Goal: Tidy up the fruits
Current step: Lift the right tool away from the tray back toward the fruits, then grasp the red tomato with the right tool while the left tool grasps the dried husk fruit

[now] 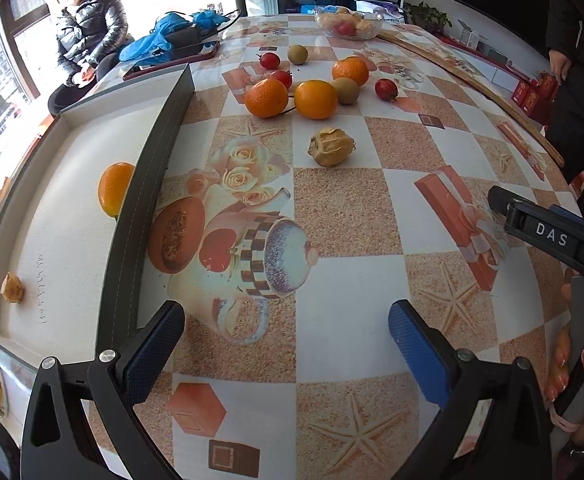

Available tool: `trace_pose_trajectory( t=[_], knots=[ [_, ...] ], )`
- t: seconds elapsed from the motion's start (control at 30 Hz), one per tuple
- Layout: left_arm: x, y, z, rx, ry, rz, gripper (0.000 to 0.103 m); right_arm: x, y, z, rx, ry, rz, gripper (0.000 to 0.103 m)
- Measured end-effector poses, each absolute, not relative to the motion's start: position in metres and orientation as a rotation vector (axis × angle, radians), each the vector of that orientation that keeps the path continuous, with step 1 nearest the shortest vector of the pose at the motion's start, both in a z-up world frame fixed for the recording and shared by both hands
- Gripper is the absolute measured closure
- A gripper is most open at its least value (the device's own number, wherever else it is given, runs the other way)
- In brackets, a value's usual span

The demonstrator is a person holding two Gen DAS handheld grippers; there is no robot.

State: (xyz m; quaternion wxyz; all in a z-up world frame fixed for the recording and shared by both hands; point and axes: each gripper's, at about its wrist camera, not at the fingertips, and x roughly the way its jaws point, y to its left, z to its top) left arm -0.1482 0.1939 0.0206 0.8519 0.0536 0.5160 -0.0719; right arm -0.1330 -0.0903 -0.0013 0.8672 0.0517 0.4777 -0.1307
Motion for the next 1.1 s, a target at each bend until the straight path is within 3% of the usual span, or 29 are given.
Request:
trace_pose_trajectory(
  t=[0.17,0.33,0.5,0.8,1.0,1.07,1.1],
  knots=[
    [-0.145,0.211,0.067,0.121,1.015,-0.215,0.001,-0.112,-0.083,0.008,0.151,1.184,-0.138,0.000],
    [-0.124,0.210,0.106,0.116,0.979,-0.313,0.001,-0.079,-0.069,0.054,0.177,1.167,-0.009,0.000],
    [-0.098,0.176,0.081,0.191,0.996,-0.305,0.001,-0.032,-0.063,0.087,0.112,1.156,0.018,0.000],
    [-0.054,0.145,0.028,0.218,1.001,-0.221,0.013,0.003,-0.055,0.032,-0.019,1.223,0.040,0.000],
    [-0.038,0.144,0.010,0.173,1.028,-0.215,0.028,0.021,-0.042,0.004,-0.071,1.211,0.060,0.001],
    [-0.034,0.147,0.010,0.119,1.036,-0.213,0.036,0.027,-0.037,-0.002,-0.070,1.202,0.069,0.012],
    [-0.034,0.148,0.011,0.114,1.026,-0.207,0.053,0.028,-0.034,-0.002,-0.081,1.179,0.073,0.017]
  ],
)
